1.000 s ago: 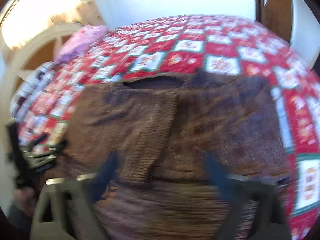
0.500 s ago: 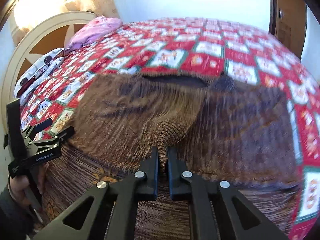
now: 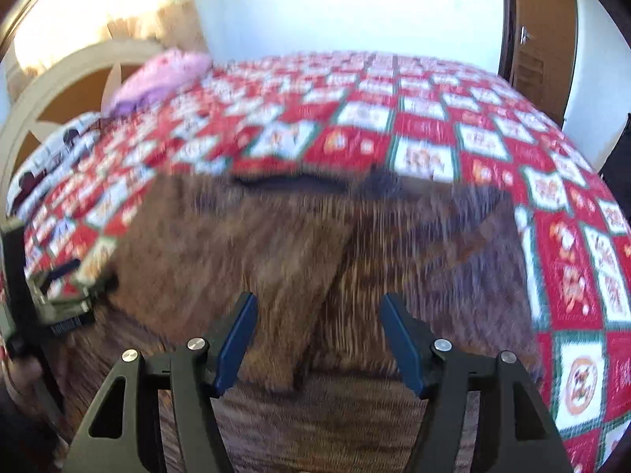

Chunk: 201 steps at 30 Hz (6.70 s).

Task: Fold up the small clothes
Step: 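Release the sleeve and lift the right tool above the sweater, then move both open tools over the sweater toward its hem, then grasp the sweater hem with the left tool while the right tool grasps the hem too, then lift the held hem with both tools and fold it toward the collar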

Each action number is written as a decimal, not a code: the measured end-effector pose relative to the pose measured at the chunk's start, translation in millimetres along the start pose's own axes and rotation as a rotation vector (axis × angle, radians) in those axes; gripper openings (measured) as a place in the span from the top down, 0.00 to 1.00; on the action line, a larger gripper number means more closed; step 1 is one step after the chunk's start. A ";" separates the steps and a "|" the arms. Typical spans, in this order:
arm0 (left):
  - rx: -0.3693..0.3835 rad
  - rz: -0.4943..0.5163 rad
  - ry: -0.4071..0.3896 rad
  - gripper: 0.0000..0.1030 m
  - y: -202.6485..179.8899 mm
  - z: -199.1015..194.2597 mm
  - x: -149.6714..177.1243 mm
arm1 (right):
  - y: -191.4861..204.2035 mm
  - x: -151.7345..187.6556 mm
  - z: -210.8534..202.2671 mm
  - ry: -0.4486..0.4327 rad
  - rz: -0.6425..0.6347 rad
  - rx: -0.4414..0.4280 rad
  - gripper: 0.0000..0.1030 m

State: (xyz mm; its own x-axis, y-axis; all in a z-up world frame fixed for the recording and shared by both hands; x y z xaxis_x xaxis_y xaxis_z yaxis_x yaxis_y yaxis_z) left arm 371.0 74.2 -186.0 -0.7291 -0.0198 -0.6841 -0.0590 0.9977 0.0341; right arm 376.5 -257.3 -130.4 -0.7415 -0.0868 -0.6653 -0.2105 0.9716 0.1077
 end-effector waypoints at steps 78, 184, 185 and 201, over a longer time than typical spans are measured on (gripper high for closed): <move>0.054 0.092 -0.100 0.00 -28.7 -150.4 94.4 | 25.1 130.4 -90.6 0.009 -0.147 0.060 0.33; 0.394 -0.002 -0.066 0.90 -17.7 -197.8 118.8 | -70.2 207.2 -226.1 -0.172 0.200 -0.024 0.95; 0.395 -0.013 -0.074 0.90 -17.1 -195.9 112.4 | -69.4 202.3 -226.4 -0.179 0.195 -0.023 0.95; 0.407 -0.060 -0.121 0.90 -11.0 -180.9 53.9 | -83.2 95.9 -208.1 -0.265 0.190 -0.024 0.95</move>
State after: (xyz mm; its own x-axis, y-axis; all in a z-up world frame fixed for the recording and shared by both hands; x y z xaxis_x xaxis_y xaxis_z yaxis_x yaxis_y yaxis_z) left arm 209.0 50.3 -91.5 -0.6459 -0.0948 -0.7575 0.1930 0.9397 -0.2822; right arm 190.4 -392.2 -49.5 -0.5784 0.1585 -0.8002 -0.1018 0.9593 0.2636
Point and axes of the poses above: each gripper's, at about its wrist camera, not at the fingertips, and z roughly the way its jaws point, y to its left, x to its underside, the point moved 4 cm from there along z, roughly the way its jaws point
